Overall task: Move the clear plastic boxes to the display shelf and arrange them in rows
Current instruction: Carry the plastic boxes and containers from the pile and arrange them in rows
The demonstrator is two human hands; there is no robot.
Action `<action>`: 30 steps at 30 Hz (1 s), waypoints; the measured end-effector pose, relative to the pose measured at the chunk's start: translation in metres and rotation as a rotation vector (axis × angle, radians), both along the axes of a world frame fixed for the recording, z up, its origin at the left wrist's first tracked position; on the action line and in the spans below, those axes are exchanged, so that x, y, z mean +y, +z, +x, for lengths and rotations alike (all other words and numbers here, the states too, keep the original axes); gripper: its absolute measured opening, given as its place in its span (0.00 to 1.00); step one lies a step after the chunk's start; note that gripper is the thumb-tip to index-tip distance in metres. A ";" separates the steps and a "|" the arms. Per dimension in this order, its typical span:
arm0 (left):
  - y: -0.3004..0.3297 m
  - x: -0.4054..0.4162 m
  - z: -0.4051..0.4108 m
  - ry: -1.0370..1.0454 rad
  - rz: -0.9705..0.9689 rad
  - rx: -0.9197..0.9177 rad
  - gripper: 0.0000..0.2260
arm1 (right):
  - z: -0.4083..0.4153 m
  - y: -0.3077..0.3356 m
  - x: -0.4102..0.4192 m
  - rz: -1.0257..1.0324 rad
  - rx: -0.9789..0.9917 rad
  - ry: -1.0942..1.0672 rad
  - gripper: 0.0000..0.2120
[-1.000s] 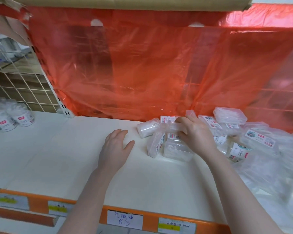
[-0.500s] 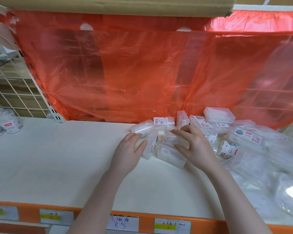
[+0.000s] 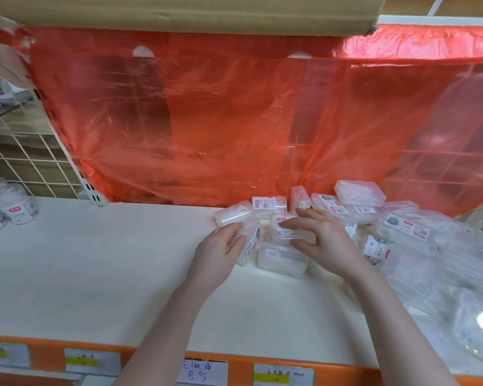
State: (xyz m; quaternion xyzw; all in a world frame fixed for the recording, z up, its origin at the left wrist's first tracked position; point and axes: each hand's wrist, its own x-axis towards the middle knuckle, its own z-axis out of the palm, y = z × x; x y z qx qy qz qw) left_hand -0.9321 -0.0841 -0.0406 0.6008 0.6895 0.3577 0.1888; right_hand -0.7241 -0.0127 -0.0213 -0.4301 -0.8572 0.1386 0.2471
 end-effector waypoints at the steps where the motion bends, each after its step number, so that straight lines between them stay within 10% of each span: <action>1: 0.001 0.000 0.000 -0.007 0.006 -0.007 0.15 | 0.000 0.001 0.000 0.001 0.001 0.005 0.15; 26: 0.001 -0.002 -0.033 0.030 -0.139 -0.175 0.14 | -0.006 0.024 0.001 -0.146 -0.120 0.005 0.28; 30: 0.002 -0.002 -0.035 0.036 -0.146 0.012 0.17 | -0.008 0.024 0.001 -0.129 -0.172 -0.008 0.31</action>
